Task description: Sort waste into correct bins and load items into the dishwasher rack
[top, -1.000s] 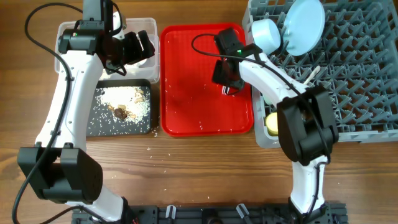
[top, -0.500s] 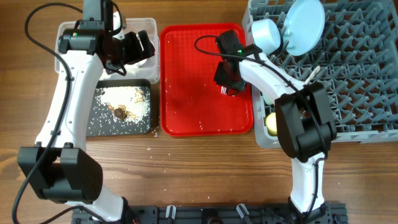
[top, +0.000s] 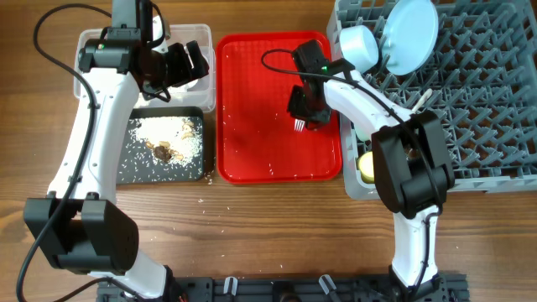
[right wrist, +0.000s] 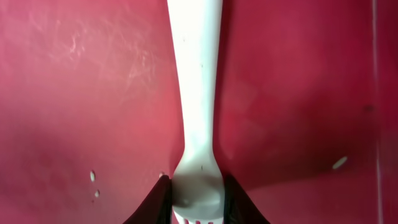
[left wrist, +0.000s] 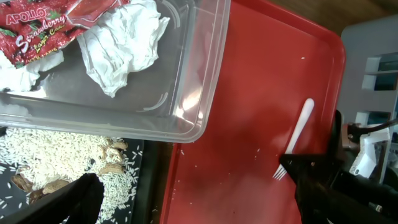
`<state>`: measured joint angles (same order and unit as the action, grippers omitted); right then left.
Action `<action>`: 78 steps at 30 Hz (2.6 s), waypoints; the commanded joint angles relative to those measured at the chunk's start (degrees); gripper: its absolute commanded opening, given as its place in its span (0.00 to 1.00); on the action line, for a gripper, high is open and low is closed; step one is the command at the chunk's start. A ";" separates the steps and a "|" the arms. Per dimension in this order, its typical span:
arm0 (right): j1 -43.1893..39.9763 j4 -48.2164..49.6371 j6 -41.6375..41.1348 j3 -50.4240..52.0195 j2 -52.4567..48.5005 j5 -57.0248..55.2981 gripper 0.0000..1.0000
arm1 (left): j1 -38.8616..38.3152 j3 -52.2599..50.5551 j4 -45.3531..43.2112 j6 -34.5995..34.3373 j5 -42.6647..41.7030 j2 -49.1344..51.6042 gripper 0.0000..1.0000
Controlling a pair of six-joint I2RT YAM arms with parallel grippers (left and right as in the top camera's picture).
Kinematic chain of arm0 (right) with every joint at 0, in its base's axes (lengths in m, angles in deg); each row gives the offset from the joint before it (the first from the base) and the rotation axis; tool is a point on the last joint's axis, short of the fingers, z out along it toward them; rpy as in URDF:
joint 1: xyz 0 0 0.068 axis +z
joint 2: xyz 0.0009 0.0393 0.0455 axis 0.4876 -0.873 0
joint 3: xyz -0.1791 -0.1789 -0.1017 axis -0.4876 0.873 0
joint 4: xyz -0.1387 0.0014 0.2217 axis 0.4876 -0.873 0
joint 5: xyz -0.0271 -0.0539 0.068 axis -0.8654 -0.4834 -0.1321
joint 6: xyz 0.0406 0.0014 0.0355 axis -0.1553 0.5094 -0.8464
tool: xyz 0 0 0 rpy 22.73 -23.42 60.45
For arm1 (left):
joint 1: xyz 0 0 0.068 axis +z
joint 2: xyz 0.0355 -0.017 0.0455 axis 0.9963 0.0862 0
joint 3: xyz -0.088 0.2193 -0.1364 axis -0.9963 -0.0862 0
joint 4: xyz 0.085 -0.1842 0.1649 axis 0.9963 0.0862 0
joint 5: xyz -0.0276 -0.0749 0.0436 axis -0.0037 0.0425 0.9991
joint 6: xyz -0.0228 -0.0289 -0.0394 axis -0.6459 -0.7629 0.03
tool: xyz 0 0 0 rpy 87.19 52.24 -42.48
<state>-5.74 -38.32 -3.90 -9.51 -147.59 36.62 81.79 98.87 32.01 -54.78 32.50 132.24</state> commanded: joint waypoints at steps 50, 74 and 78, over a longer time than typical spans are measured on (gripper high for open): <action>-25.11 -40.35 10.86 -10.19 63.32 3.80 1.00 | 0.17 0.42 0.00 0.33 0.35 -0.52 1.00; -23.69 34.62 30.38 80.61 117.66 7.72 1.00 | 0.17 0.42 0.00 0.33 0.35 -0.52 1.00; -23.61 37.77 30.14 86.29 120.93 7.72 1.00 | 0.17 0.42 0.00 0.31 0.35 -0.52 1.00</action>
<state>-29.70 -2.21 27.51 73.76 -29.21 43.20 81.79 98.87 32.03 -54.78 32.50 132.24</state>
